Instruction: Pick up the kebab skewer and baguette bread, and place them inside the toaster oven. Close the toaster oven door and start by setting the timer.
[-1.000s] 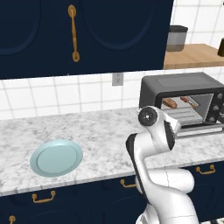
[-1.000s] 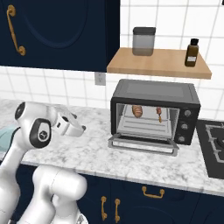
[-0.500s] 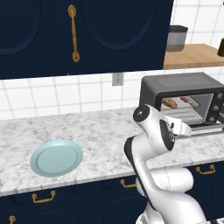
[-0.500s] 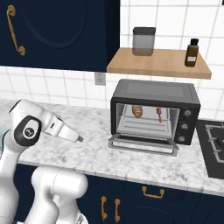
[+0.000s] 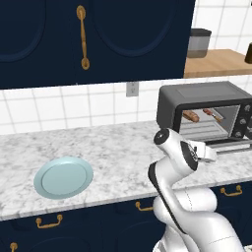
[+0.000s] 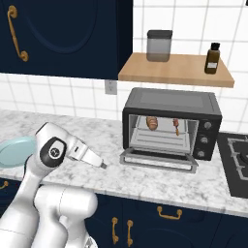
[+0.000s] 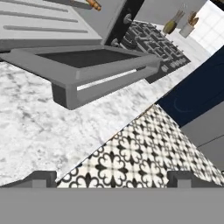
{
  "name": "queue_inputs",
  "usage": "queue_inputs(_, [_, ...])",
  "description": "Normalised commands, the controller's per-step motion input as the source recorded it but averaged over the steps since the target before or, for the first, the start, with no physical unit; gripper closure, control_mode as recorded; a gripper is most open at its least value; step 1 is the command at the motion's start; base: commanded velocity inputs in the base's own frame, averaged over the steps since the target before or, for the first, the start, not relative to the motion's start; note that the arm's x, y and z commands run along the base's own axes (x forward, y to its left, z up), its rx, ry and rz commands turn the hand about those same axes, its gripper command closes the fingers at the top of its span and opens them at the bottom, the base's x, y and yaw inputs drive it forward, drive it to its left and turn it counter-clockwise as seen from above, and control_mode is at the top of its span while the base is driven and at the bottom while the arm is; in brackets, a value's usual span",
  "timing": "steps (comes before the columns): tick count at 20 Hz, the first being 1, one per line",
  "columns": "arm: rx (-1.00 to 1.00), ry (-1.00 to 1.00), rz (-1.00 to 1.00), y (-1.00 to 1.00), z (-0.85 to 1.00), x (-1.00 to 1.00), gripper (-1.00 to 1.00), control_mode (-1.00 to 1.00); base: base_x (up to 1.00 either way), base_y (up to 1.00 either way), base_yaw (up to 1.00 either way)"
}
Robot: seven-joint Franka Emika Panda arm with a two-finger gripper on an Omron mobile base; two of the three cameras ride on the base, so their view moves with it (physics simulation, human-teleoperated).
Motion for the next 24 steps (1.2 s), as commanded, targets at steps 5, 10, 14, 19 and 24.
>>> queue_inputs(5, [0.01,0.00,0.00,-0.52,-0.39,0.03,-1.00,-1.00,0.00,0.00,0.00])
queue_inputs(10, [0.01,-0.02,0.00,-0.55,-0.67,-0.04,-1.00,-1.00,0.00,0.00,0.00])
queue_inputs(14, [0.05,-0.08,0.00,-0.24,-0.66,-0.01,-1.00,-1.00,0.00,0.00,0.00])
queue_inputs(19, [0.07,-0.16,0.00,0.00,-0.62,0.10,-1.00,-1.00,0.00,0.00,0.00])
queue_inputs(24, [0.05,-0.11,0.00,0.00,-0.77,0.17,-1.00,-1.00,0.00,0.00,0.00])
